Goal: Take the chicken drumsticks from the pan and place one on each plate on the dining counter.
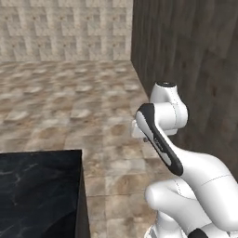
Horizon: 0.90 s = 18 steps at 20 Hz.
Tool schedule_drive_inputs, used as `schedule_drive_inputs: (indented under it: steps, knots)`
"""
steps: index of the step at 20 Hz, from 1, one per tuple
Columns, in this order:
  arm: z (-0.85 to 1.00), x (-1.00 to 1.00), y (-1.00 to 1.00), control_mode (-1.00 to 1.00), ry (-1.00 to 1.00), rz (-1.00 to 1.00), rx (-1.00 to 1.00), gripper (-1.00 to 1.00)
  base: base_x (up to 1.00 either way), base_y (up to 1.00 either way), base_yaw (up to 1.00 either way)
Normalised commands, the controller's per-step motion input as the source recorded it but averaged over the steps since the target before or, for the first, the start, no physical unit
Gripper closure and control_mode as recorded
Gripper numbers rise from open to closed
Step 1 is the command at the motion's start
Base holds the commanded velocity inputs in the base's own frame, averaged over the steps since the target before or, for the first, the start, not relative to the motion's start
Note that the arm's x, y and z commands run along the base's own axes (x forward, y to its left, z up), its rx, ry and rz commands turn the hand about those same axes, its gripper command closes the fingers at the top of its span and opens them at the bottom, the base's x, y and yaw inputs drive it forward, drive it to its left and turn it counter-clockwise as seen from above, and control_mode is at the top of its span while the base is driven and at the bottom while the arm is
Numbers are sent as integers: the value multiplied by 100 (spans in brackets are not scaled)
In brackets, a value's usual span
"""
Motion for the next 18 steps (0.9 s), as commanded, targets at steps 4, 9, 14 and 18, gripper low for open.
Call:
schedule_drive_inputs:
  steps: [4, 9, 14, 18]
  knots:
    - [0, 0, 0, 100, 0, 0, 0, 100, 90, -32, 24]
    - [0, 0, 0, 100, 0, 0, 0, 100, 90, -32, 25]
    - [0, 0, 0, 100, 0, 0, 0, 100, 89, -29, 29]
    - [0, 0, 0, 100, 0, 0, 0, 100, 87, -28, 32]
